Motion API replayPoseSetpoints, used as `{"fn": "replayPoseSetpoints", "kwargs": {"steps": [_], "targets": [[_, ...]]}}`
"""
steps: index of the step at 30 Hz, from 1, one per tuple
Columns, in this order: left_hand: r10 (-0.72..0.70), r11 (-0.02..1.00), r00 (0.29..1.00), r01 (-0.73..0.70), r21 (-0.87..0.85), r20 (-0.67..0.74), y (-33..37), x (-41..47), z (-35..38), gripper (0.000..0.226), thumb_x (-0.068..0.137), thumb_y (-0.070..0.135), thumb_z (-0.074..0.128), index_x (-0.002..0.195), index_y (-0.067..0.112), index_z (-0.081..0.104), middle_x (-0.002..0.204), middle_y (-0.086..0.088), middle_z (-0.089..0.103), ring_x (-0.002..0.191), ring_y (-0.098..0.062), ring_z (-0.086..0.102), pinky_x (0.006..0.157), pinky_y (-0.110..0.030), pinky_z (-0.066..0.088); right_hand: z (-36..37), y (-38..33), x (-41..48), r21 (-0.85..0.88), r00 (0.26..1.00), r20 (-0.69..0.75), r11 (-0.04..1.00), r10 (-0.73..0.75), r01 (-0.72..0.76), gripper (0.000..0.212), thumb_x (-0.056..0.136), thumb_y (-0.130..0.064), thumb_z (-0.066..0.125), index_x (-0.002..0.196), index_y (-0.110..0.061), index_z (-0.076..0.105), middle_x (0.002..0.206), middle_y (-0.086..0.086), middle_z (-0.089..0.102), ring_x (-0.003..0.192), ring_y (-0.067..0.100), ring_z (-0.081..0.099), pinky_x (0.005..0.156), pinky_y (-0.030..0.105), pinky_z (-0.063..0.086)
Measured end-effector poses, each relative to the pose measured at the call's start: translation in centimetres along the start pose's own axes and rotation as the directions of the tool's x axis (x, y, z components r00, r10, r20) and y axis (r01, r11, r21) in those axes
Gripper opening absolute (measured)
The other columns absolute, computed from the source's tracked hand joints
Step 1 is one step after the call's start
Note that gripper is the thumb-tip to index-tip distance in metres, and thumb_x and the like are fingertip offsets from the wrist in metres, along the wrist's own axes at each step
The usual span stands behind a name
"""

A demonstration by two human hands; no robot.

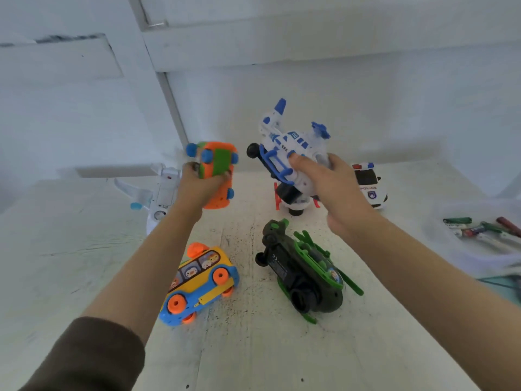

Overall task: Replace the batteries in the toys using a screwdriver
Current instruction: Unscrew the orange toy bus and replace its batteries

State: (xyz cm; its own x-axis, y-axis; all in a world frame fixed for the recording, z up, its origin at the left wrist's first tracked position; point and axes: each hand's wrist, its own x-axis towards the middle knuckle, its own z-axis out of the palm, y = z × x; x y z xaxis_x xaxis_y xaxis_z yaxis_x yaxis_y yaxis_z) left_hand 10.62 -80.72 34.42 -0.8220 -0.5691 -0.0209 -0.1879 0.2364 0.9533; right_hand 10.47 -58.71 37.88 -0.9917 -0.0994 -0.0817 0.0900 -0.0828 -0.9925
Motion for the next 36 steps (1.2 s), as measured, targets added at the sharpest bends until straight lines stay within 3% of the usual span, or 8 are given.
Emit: {"fn": "replayPoseSetpoints", "kwargs": {"steps": [3,7,9,12,15,17,27,36], "targets": [[-0.076,0.963,0.994,0.052,-0.266,-0.08,2.1,-1.6,-1.9,0.045,0.091,0.025,0.068,0.127,0.011,0.046,0.11,-0.001,0.061,0.08,-0.011,0.06,0.057,-0.025,0.046,2.9,-0.3,1.3,0.138,0.977,0.035,0.967,0.211,-0.214,0.044,0.084,-0.027,0.071,0.121,-0.009,0.055,0.103,0.004,0.062,0.073,0.01,0.055,0.052,0.019,0.041],[-0.095,0.938,0.993,0.066,-0.342,-0.068,3.6,-4.3,-4.3,0.008,0.096,0.029,0.061,0.096,0.023,0.055,0.069,0.01,0.067,0.055,-0.003,0.065,0.041,-0.019,0.047,6.8,0.6,2.9,0.173,0.939,0.056,0.922,0.34,-0.345,0.038,0.079,-0.019,0.068,0.112,-0.007,0.056,0.1,0.007,0.058,0.077,0.015,0.052,0.053,0.024,0.039],[-0.078,0.937,0.996,0.059,-0.344,-0.042,3.8,-5.7,-5.0,0.01,0.096,0.028,0.059,0.088,0.027,0.054,0.054,0.014,0.066,0.045,0.001,0.062,0.04,-0.016,0.047,8.3,1.1,3.5,0.15,0.925,0.073,0.913,0.372,-0.379,0.025,0.08,-0.016,0.063,0.101,-0.008,0.053,0.088,0.005,0.052,0.07,0.013,0.048,0.05,0.022,0.038],[-0.098,0.949,0.995,0.085,-0.303,-0.027,2.9,-6.6,-5.7,0.007,0.095,0.03,0.061,0.089,0.028,0.057,0.068,0.012,0.069,0.061,-0.003,0.067,0.061,-0.027,0.052,10.4,2.1,4.4,0.137,0.916,0.051,0.906,0.398,-0.401,0.031,0.083,-0.016,0.06,0.111,-0.009,0.048,0.085,0.002,0.048,0.069,0.012,0.047,0.052,0.022,0.041],[-0.136,0.95,0.991,0.126,-0.287,-0.015,1.6,-7.2,-6.1,0.005,0.093,0.03,0.063,0.094,0.028,0.059,0.087,0.005,0.068,0.081,-0.015,0.065,0.072,-0.032,0.052,12.3,4.0,5.3,0.011,0.929,-0.051,0.93,0.367,-0.367,0.058,0.083,-0.028,0.062,0.134,-0.012,0.038,0.11,0.006,0.053,0.101,0.022,0.054,0.084,0.036,0.052],[-0.146,0.95,0.989,0.139,-0.28,-0.003,0.9,-7.7,-6.2,0.007,0.092,0.03,0.064,0.096,0.028,0.059,0.09,0.003,0.068,0.083,-0.017,0.065,0.069,-0.033,0.051,12.9,5.2,5.5,-0.125,0.939,-0.098,0.932,0.329,-0.339,0.064,0.084,-0.036,0.06,0.137,-0.015,0.03,0.121,0.009,0.053,0.112,0.029,0.051,0.093,0.043,0.05],[-0.118,0.955,0.993,0.12,-0.272,0.024,-0.1,-8.2,-7.3,0.007,0.092,0.028,0.064,0.098,0.028,0.06,0.091,0.002,0.069,0.083,-0.017,0.066,0.068,-0.033,0.05,13.9,7.3,5.5,-0.507,0.975,-0.141,0.833,0.174,-0.222,0.066,0.085,-0.029,0.067,0.138,-0.019,0.029,0.14,0.011,0.041,0.127,0.03,0.036,0.105,0.043,0.035],[-0.147,0.946,0.988,0.157,-0.284,0.056,-0.1,-8.5,-7.2,0.013,0.091,0.027,0.064,0.102,0.026,0.06,0.095,0.001,0.069,0.084,-0.018,0.066,0.071,-0.035,0.052,13.2,7.7,5.0,-0.572,0.979,-0.042,0.799,0.197,-0.185,0.08,0.079,-0.029,0.076,0.14,-0.018,0.025,0.141,0.013,0.037,0.127,0.029,0.035,0.103,0.04,0.038]]}}
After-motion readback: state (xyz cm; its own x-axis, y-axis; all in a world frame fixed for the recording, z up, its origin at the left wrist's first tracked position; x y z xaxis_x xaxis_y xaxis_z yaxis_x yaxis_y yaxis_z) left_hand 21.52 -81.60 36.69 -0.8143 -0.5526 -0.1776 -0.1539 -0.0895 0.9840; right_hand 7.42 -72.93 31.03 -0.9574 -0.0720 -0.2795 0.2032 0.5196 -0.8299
